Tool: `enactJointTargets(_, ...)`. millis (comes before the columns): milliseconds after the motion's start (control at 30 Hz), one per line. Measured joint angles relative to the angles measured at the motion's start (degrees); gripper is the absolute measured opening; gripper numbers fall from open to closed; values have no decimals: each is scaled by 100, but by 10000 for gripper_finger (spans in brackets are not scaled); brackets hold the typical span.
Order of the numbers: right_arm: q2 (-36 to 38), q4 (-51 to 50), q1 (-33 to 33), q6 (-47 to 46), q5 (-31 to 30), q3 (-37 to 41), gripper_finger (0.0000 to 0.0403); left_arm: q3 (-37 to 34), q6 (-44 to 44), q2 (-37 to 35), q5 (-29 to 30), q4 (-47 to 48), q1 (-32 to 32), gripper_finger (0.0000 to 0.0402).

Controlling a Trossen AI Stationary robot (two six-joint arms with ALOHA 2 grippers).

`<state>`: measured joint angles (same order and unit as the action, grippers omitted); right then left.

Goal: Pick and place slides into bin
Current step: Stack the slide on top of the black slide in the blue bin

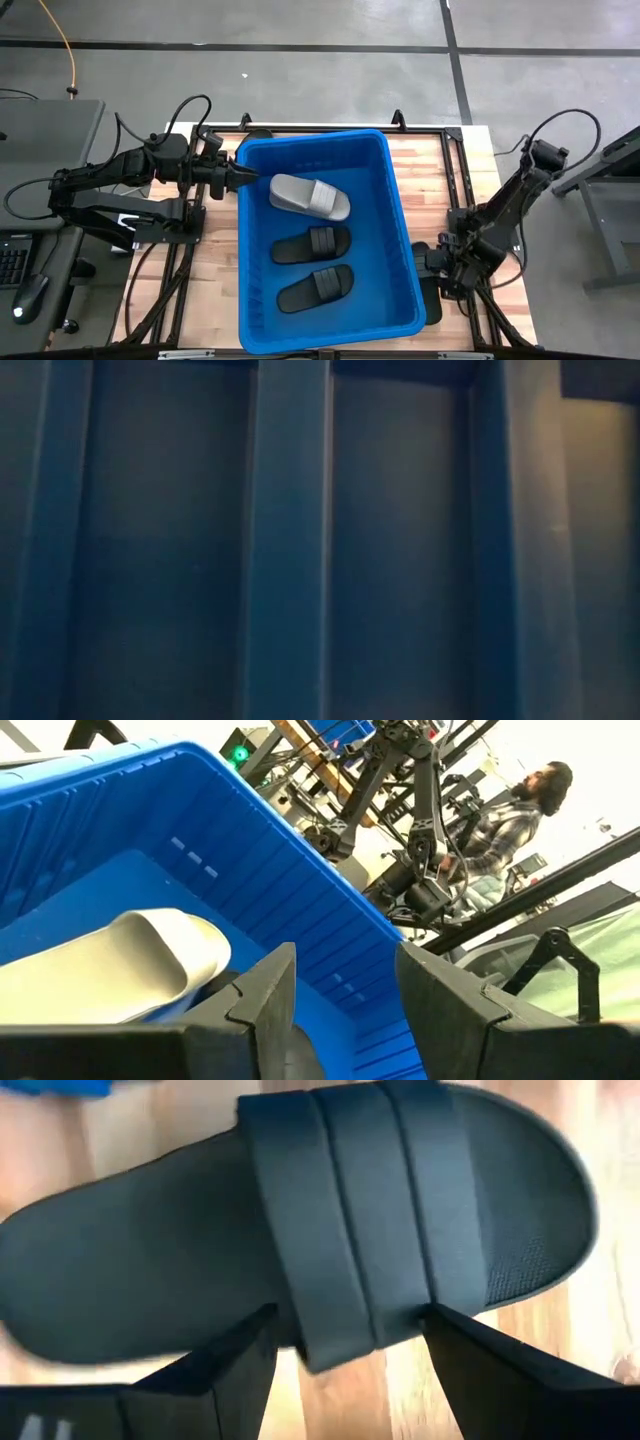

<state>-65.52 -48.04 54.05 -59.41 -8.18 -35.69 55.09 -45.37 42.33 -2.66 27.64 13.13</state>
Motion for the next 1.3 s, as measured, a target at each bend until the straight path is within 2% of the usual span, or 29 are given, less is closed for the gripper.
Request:
enactJointTargets(200, -439, 9, 214, -498, -407, -8, 241, 0, 5, 0, -32, 0, 0, 161)
enactJointTargets(333, -618, -36, 282, -650, -566, -8, 212, 0, 5, 0, -32, -1, 0, 161)
enactJointTargets(433, -680, -21, 266, -756, -609, -8, 158, 0, 3, 0, -32, -2, -2, 161)
enactJointTargets(567, -681, 133, 246, -779, -452, -1, 49, 0, 5, 0, -31, -2, 0, 161)
enactJointTargets(633, -683, 168, 240, -791, -261, 5, 15, 0, 5, 0, -31, -2, -1, 161)
enactJointTargets(800, -666, 32, 306, -926, 91, 6, 5, 0, -9, 0, -30, 0, 0, 161)
enactJointTargets(933, -517, -98, 431, -937, 713, -79, 3, 0, -150, 0, -94, 7, 0, 161)
enactJointTargets(1133, -198, -870, 460, -1112, 885, -489, 1, 0, -185, -2, -308, -41, -2, 161)
enactJointTargets(1300, 51, -1252, 464, -1298, 1316, -1005, 0, 0, -185, -2, -332, -9, -2, 161)
